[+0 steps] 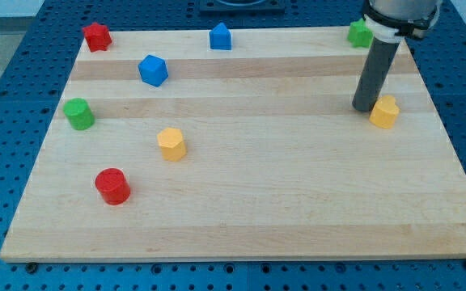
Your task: Place the yellow heart towards the center of the board
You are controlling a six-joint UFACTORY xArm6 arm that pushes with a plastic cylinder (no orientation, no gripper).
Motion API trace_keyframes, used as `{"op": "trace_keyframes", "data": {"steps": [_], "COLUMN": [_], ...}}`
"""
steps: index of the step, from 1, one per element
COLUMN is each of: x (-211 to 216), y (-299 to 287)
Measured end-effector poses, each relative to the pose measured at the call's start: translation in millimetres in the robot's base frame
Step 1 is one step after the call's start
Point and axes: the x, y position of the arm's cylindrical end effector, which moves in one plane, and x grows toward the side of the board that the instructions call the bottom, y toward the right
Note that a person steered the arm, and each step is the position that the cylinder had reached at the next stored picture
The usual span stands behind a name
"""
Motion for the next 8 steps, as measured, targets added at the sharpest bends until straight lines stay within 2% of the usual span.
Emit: {"op": "trace_keyframes", "data": {"steps": [1,2,3,8], "x": [12.9,45.2,49.0,29.9], "y": [-14.2,-11.2,6.0,14.0]}}
